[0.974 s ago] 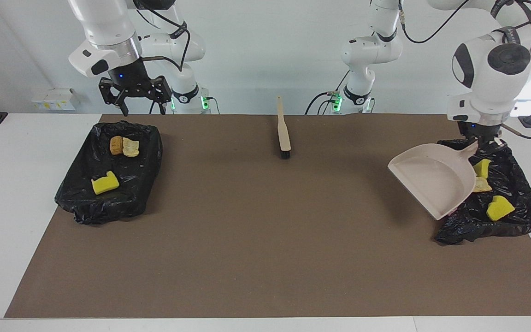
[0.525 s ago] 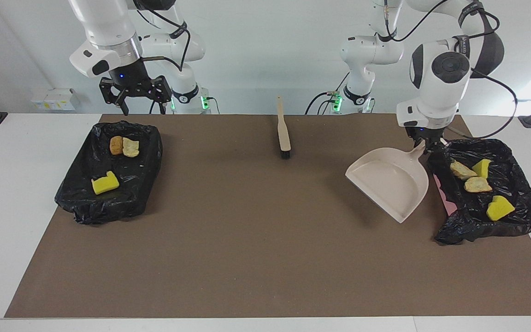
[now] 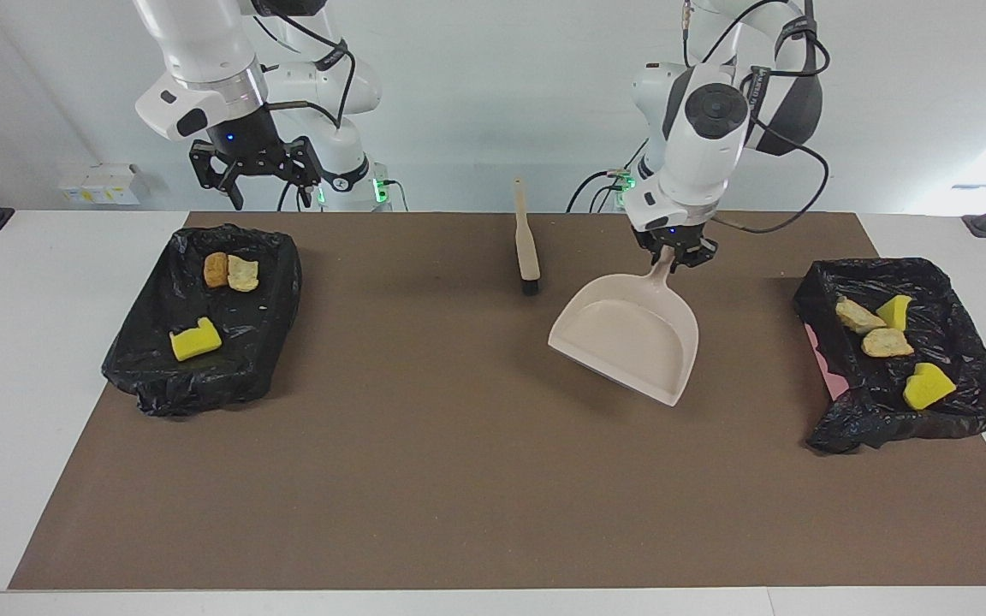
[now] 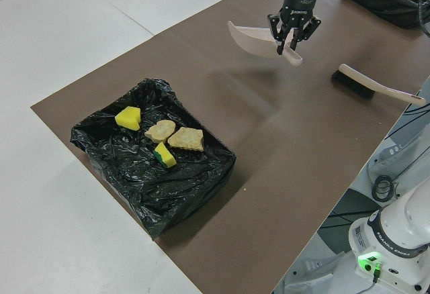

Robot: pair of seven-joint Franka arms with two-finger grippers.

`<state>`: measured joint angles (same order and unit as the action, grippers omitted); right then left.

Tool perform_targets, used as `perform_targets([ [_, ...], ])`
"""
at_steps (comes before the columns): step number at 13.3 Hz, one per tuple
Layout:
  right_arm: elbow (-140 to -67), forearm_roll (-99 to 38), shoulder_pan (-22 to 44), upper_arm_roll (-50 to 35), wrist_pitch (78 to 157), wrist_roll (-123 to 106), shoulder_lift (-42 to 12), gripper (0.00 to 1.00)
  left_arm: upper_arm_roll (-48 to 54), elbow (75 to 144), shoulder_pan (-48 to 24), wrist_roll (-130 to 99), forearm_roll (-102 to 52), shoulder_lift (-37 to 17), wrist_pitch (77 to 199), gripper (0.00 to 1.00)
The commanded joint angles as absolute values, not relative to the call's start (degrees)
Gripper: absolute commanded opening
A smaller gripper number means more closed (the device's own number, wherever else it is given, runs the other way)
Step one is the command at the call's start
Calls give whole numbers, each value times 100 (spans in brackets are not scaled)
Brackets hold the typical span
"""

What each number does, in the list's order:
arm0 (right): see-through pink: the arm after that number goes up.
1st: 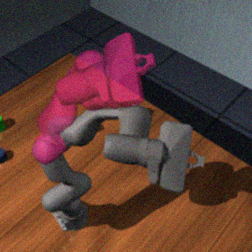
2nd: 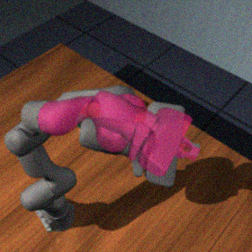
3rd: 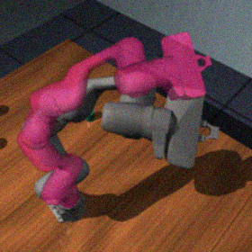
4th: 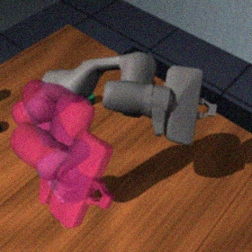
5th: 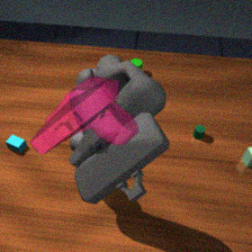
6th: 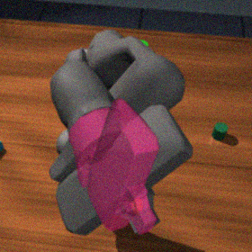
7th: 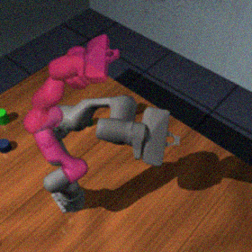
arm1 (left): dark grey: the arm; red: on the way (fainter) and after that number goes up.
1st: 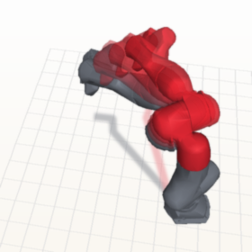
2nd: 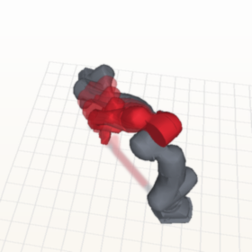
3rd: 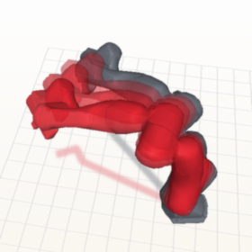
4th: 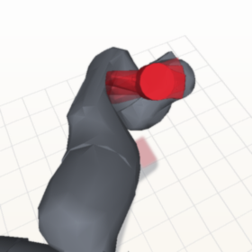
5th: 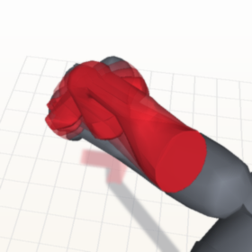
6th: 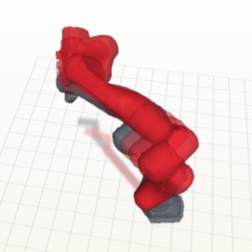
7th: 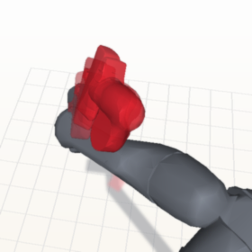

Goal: Sweep and dump trash in bin
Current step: 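Carry the empty dustpan back to the mat centre with the left gripper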

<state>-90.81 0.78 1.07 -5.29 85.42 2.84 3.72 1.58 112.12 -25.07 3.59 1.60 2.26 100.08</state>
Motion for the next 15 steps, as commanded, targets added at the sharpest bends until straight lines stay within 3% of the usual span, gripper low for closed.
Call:
perform_targets([
  [1, -9246, -70, 9, -545, 8596, 132, 510, 100, 35, 11083, -2873, -647, -341, -34, 10282, 0],
  [10, -9220, -88, 9, -554, 8613, 123, 483, 100, 35, 10784, -3393, -2004, -1229, -1186, 11715, 0],
  [15, -9220, -88, 9, -554, 8648, 132, 492, 100, 44, 10898, -3489, -2127, -1493, -1353, 12049, 0],
])
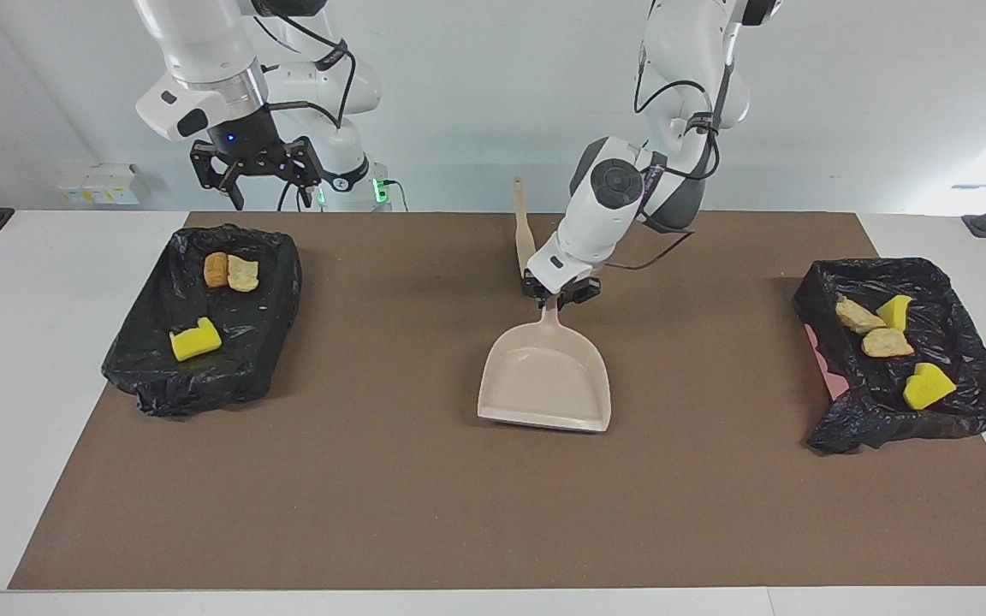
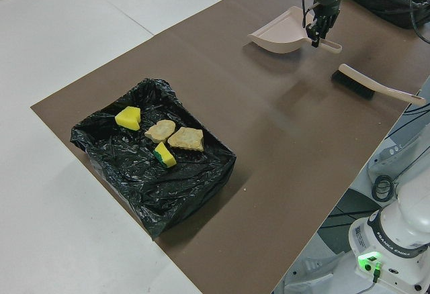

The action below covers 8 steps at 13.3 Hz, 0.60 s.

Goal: Sweep and dump trash in bin
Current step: 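Carry the empty dustpan back to the mat centre with the left gripper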

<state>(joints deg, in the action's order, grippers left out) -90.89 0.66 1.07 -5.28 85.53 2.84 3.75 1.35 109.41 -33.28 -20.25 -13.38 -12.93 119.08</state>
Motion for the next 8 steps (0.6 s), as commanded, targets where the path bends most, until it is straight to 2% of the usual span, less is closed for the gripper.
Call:
perform_targets([
  [1, -9228, -88, 9, -545, 8648, 141, 492, 100, 44, 10925, -3489, -2127, -1546, -1406, 12119, 0],
  [2, -9229, -88, 9, -545, 8648, 141, 492, 100, 44, 10925, -3515, -2127, -1556, -1485, 12146, 0],
  [3, -9229, -88, 9, -545, 8648, 149, 492, 100, 44, 10925, -3533, -2118, -1556, -1494, 12155, 8],
  [4, -9229, -79, 9, -545, 8648, 149, 492, 100, 44, 10899, -3551, -2101, -1547, -1494, 12129, 99],
  [8, -9229, -79, 9, -545, 8648, 158, 492, 100, 9, 10855, -3446, -2013, -1529, -1363, 11893, 100],
])
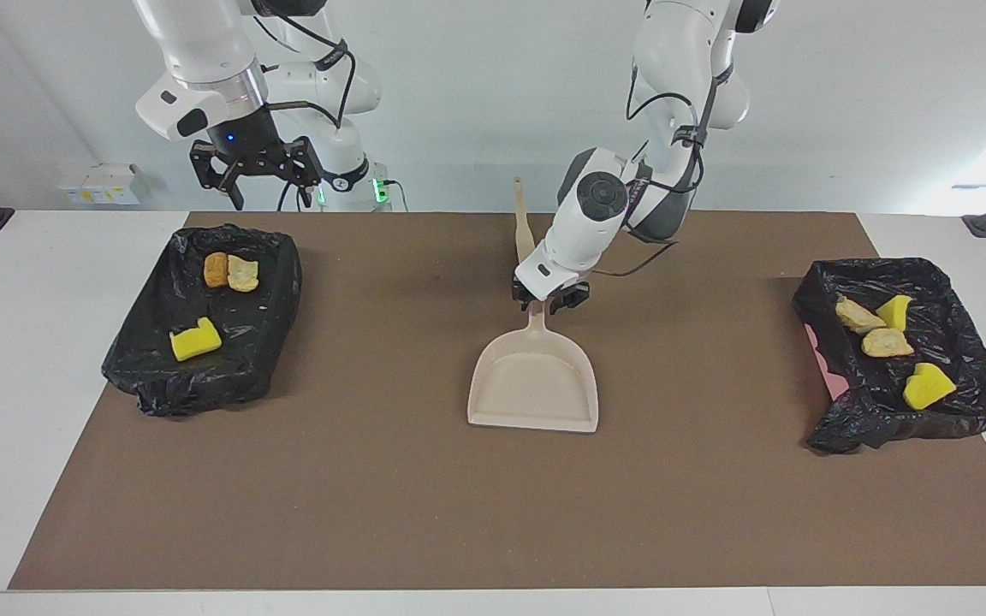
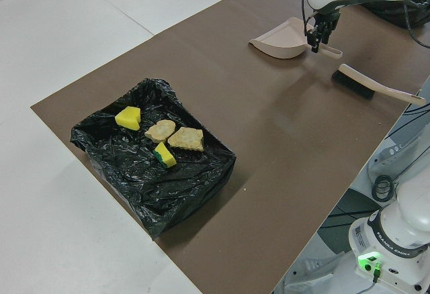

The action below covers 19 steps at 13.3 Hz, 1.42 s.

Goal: Sweep and dump trash in bin
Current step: 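Carry the empty dustpan back to the mat centre with the left gripper, then lower the dustpan onto the mat and open the left gripper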

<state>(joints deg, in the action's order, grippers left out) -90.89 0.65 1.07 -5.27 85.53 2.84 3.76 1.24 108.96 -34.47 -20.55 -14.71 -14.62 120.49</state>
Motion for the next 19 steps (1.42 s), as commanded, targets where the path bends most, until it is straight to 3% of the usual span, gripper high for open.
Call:
perform_targets([
  [1, -9229, -88, 9, -545, 8657, 158, 492, 100, -26, 10837, -3384, -2030, -1503, -1275, 11761, 100],
  [10, -9220, -79, 18, -545, 8789, 167, 475, 100, -105, 10582, -1909, -1427, -1441, -950, 11690, 100],
  [19, -9229, -79, 18, -545, 8789, 193, 483, 100, -105, 10055, -880, 156, -660, -615, 10741, 100],
])
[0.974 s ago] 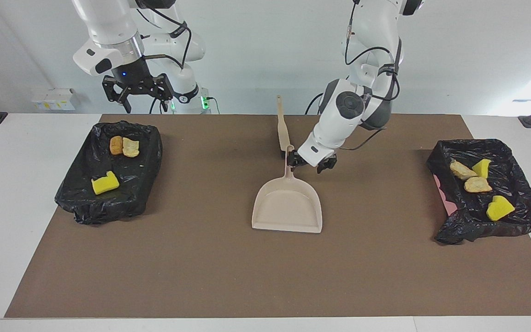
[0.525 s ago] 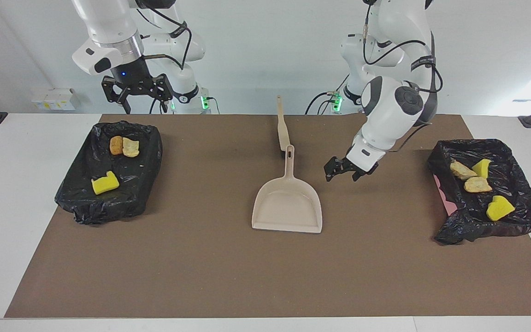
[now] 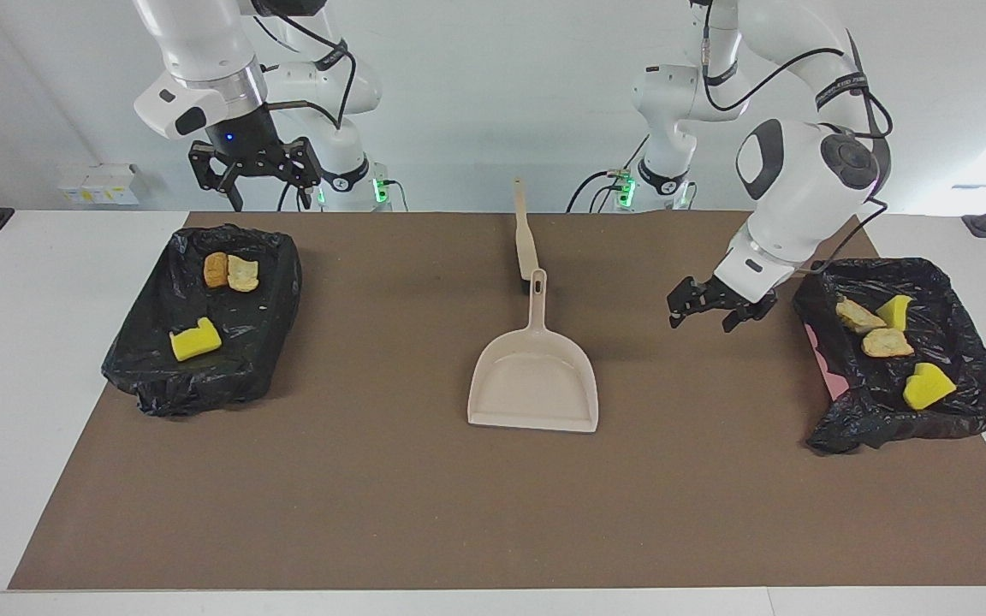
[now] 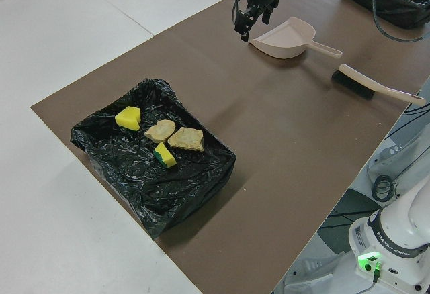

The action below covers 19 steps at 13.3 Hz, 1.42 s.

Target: Sweep and dump trash in bin

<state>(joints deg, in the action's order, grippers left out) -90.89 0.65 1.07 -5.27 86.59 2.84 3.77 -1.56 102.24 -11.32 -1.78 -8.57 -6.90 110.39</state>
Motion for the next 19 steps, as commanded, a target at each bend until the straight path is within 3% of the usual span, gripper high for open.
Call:
perform_targets([
  [1, -9229, -79, 18, -545, 8789, 193, 483, 100, -105, 10029, -722, 454, -624, -598, 10679, 100],
  [4, -9237, -79, 18, -545, 8780, 193, 483, 100, -114, 9897, -422, 642, -563, -510, 10425, 100],
  [8, -9237, -79, 18, -545, 8789, 176, 492, 100, -176, 9563, -413, 554, -246, -422, 9862, 100],
  [15, -9237, -79, 18, -554, 8789, 167, 492, 100, -264, 9554, -465, 334, -36, 219, 9177, 100],
  [19, -9246, -79, 18, -545, 8780, 167, 492, 100, -255, 9186, -448, 334, 61, 211, 8562, 100],
])
